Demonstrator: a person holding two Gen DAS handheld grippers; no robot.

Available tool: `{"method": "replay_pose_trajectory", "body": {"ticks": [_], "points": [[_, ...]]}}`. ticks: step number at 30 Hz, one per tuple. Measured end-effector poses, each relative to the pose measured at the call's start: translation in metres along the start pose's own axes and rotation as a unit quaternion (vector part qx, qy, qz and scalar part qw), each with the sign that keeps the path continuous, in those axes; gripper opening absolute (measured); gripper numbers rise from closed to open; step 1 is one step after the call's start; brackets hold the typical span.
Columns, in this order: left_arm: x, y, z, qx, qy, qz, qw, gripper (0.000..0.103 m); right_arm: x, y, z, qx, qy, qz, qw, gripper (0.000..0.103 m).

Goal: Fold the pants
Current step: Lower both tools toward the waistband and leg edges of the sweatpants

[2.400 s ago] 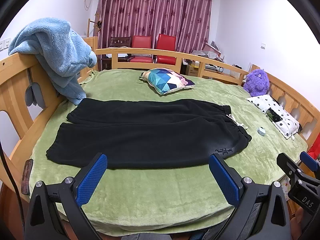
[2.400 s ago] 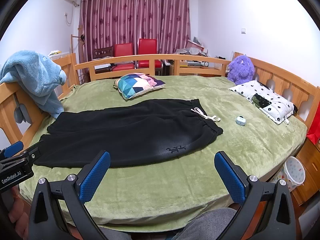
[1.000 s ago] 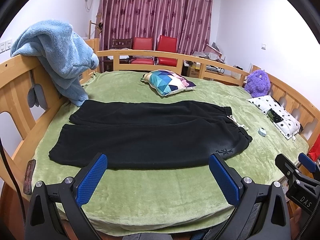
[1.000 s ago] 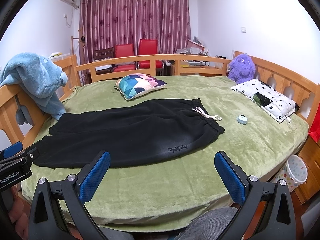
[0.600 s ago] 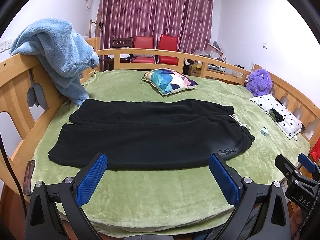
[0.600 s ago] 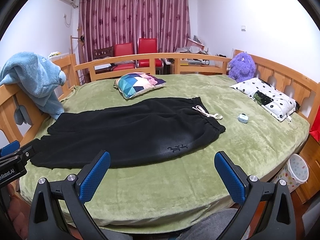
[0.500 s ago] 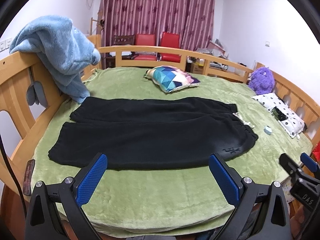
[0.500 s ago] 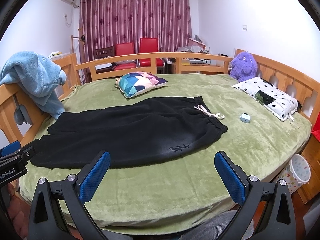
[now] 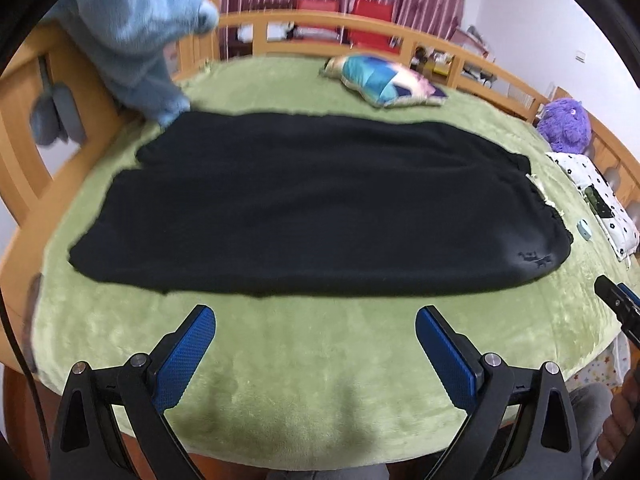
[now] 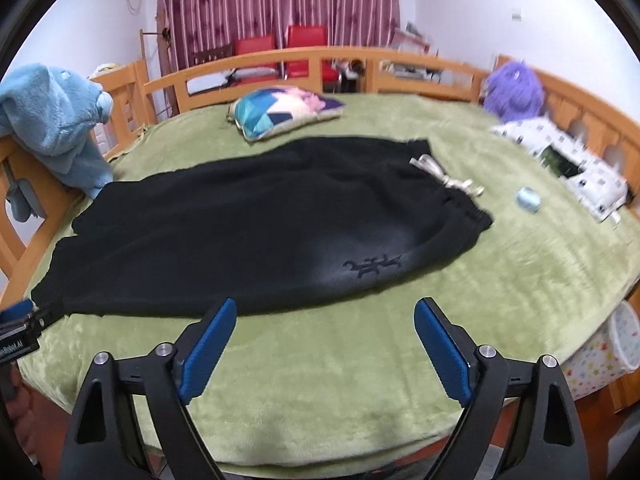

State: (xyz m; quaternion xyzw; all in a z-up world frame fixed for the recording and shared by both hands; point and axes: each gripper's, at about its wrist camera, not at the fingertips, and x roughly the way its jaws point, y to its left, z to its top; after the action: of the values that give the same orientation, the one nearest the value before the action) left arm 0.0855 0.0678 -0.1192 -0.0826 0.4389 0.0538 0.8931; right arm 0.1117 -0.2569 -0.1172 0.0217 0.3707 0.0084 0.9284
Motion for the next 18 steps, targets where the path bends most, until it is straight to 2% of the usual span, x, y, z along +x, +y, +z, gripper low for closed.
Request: {"method": "replay_pose_trajectory", "body": {"ticks": [11,15,18], "points": [[0.058,0.03,-0.001,-0.034,0.058,0.018,0.9976,0.1,0.072,-0.017,0.002,0.003,0.062,0.006,0.998,0.089],[0.069,0.04,0.003,-0.042,0.062,0.02,0.997,0.1,0.089,-0.028,0.003,0.026,0.074,0.015,0.997,0.089],[0.07,0.058,0.008,-0.072,0.041,0.003,0.9966,0.1,0.098,-0.037,0.007,0.043,0.078,0.018,0.996,0.089]]}}
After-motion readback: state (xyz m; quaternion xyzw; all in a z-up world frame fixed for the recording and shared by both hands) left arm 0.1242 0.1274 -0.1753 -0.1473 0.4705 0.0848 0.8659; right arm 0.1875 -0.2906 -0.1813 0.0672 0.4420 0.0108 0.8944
